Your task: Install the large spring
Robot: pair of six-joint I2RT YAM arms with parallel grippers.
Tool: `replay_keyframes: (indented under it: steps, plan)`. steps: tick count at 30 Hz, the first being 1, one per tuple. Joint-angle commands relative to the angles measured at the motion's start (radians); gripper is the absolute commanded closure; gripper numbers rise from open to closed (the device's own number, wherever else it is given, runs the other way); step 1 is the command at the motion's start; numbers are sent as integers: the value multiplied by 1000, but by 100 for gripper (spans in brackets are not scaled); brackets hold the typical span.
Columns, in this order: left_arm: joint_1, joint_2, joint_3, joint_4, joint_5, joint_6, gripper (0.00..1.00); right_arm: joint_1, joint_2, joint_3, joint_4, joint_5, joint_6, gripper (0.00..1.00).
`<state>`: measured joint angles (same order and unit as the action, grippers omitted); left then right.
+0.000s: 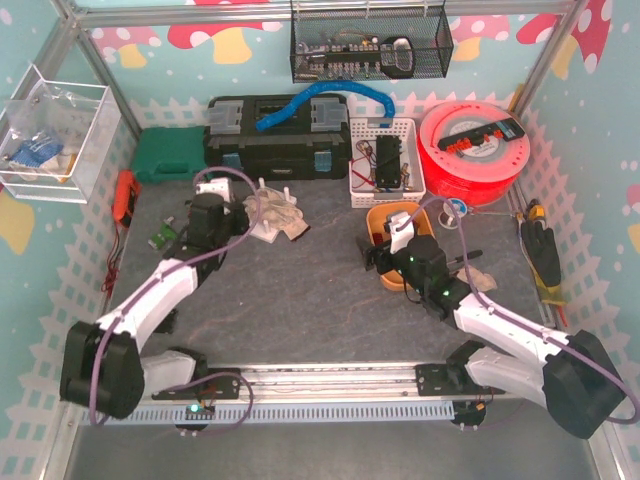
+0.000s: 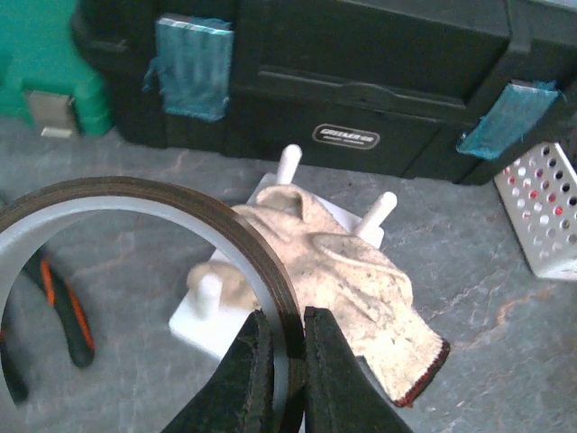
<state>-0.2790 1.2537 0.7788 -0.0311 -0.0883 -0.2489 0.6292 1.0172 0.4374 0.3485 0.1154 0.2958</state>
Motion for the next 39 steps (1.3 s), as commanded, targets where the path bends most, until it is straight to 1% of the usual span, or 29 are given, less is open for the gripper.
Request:
replay_keyframes:
  steps: [1,6,10,12,14,16,23,27,28,34,39]
  plan:
    - [6,-117,-148,58,-96,-251,100,3,15,-9,30,28,18,6]
    - [77,-194,-298,87,-59,-425,100,3,19,-15,37,33,16,6]
    - [163,-217,-355,51,-65,-553,100,3,33,-7,26,48,11,6]
    - [185,-218,-370,34,-100,-615,100,4,34,-9,29,46,12,6]
    - [197,-201,-367,-7,-164,-682,100,4,38,-17,42,46,15,6]
    - [210,-172,-361,-37,-193,-733,100,4,51,-15,42,48,17,6]
    - [240,-16,-323,-78,-176,-816,100,4,64,0,27,49,19,7]
    - [247,30,-309,-89,-179,-835,99,4,60,-1,23,57,18,7]
    - [248,35,-308,-88,-180,-841,96,4,61,-1,24,57,18,7]
    - [249,36,-305,-99,-202,-855,66,4,66,1,24,61,19,7]
    - [250,2,-308,-112,-218,-856,51,4,67,1,24,62,20,7]
